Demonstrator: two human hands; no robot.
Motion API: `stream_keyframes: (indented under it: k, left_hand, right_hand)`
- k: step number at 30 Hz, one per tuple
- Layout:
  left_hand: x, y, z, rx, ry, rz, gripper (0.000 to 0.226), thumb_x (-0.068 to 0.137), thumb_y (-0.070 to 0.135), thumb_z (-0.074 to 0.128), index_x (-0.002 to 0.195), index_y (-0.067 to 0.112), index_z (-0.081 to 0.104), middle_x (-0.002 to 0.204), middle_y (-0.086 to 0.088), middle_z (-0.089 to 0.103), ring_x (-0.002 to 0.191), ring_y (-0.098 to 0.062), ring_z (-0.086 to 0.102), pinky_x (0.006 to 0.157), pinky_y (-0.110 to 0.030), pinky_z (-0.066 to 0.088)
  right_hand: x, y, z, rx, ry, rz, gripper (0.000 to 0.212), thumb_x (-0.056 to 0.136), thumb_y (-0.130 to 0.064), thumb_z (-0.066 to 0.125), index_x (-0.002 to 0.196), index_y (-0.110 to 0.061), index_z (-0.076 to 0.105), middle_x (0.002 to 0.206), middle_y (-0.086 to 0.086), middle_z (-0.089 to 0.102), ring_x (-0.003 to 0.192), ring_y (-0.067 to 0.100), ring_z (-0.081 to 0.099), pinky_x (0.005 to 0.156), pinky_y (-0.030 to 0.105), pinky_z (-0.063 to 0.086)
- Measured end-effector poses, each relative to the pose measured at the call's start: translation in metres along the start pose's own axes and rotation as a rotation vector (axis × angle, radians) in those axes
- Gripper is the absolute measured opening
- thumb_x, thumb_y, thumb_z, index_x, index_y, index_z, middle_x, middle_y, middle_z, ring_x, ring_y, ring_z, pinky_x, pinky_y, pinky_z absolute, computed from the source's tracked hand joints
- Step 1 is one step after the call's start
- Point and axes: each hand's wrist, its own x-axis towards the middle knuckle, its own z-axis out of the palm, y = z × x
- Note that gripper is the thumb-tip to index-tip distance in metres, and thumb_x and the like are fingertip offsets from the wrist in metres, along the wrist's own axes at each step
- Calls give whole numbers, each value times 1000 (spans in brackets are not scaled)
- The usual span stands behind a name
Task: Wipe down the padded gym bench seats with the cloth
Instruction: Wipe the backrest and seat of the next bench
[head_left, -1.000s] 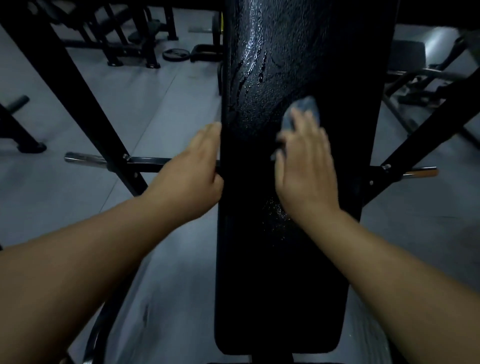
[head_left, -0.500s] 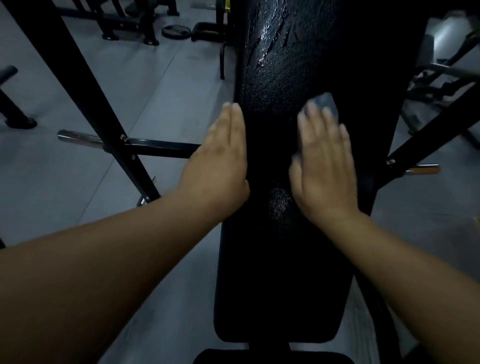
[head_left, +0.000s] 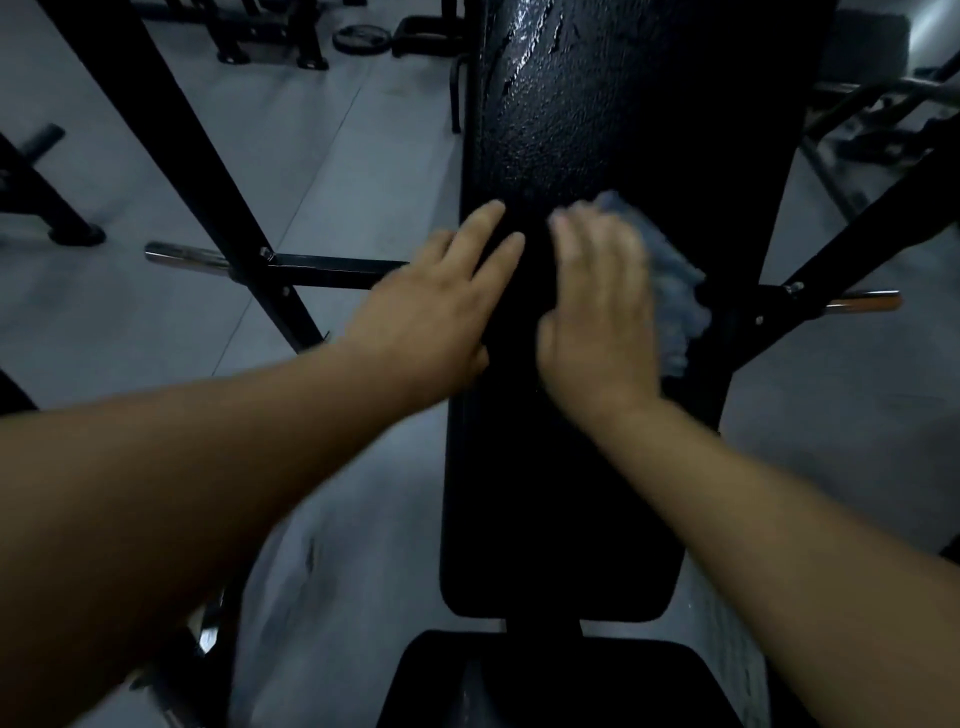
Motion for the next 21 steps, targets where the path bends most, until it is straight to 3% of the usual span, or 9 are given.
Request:
stream_keyframes:
  k: [4,6,8,12,15,18,21]
  left_hand:
    - [1,-18,-26,113,-87,164,98,83,25,73,157,21,9,164,-7,-6,138,-31,33,87,-42,53]
    - [-8,-17,-23,134,-70,283,94,80,21,71,157,21,17,164,-9,1,138,-30,34,90,-42,53]
    - [-19,-17,-12,90,-65,359,91,75,17,71,155,17,27,163,-13,15,137,-33,38,96,-46,52]
    - [-19,-31,6,86,-62,389,87,67,13,71,148,10,38,157,-16,31,132,-36,44,95,-53,50]
    - [-20,-32,10,117,-18,429,71,66,9,60,136,12,52,146,-15,44,131,-35,45,97,-51,48]
    - [-19,-29,9,113,-5,430,63,69,12,55,132,12,56,146,-12,44,132,-35,43,98,-52,48]
    - [-14,-25,5,103,-29,412,66,72,22,50,138,13,51,150,-12,40,132,-35,40,96,-55,48]
  right_hand:
    - [-89,-3,14,96,-370,-434,64,84,-7,42,148,-8,38,156,15,40,145,30,33,113,46,39]
    - [-76,25,3,84,-393,-537,61,87,-2,43,148,-10,38,156,14,39,144,25,34,117,36,32]
    - [-41,50,-8,58,-310,-449,61,87,2,46,147,-9,42,157,16,37,143,25,34,119,29,22]
    - [-6,24,1,86,-53,-202,51,89,-1,54,140,0,50,153,19,42,143,31,34,120,33,18]
    - [-59,1,19,82,-172,-321,62,85,-1,43,147,1,40,156,19,36,148,33,28,125,40,14]
    - [-82,59,-5,107,-320,-462,64,90,8,41,152,-8,34,160,13,31,151,26,22,125,38,15]
    - [-41,88,-22,89,-170,-172,56,96,0,47,151,-8,35,160,18,29,151,30,21,123,46,20]
